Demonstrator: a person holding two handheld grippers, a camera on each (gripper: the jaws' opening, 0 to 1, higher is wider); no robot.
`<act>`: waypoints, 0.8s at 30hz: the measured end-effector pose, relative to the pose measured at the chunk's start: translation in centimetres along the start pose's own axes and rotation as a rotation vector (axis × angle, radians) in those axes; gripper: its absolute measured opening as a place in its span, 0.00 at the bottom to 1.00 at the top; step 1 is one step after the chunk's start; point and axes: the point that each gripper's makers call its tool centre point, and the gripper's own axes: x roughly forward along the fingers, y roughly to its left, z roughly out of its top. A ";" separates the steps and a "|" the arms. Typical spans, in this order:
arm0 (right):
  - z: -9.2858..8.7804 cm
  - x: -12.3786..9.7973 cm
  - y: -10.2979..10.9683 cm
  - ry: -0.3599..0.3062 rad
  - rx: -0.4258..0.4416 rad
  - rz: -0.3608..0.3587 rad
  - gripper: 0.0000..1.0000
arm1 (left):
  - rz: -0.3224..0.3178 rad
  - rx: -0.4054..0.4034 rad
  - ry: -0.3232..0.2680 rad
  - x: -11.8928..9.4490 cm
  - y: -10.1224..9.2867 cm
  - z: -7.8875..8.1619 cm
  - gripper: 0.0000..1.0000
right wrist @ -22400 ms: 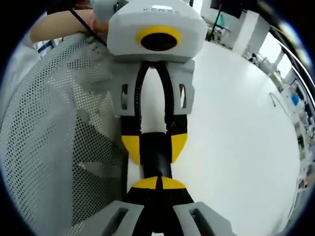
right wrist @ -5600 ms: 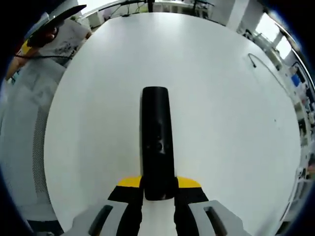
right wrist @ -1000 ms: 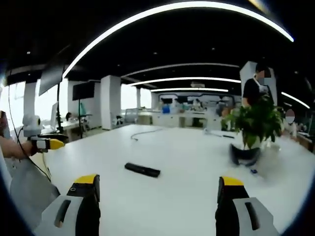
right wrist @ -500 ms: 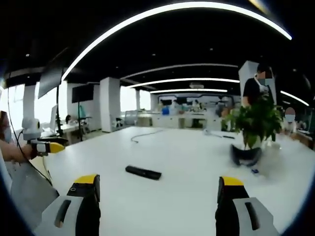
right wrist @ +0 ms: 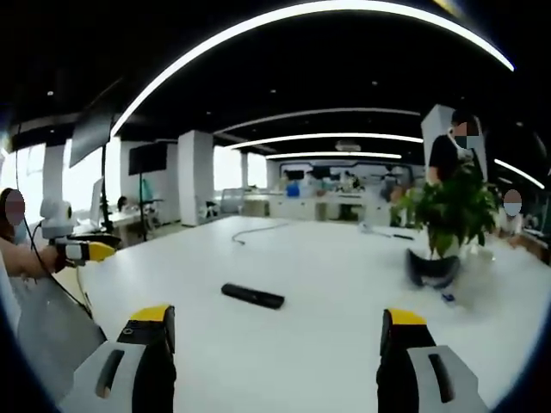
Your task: Press the specified remote control buttons in sequence, fully releasing each button before pressing the next.
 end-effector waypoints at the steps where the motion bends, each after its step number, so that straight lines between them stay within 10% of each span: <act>1: 0.0 0.0 0.0 0.000 -0.002 -0.001 0.99 | 0.000 0.001 0.000 0.0 0.0 0.0 0.88; 24: -0.2 0.0 -0.1 0.006 0.007 0.001 0.98 | 0.002 0.000 -0.004 0.0 0.0 0.1 0.88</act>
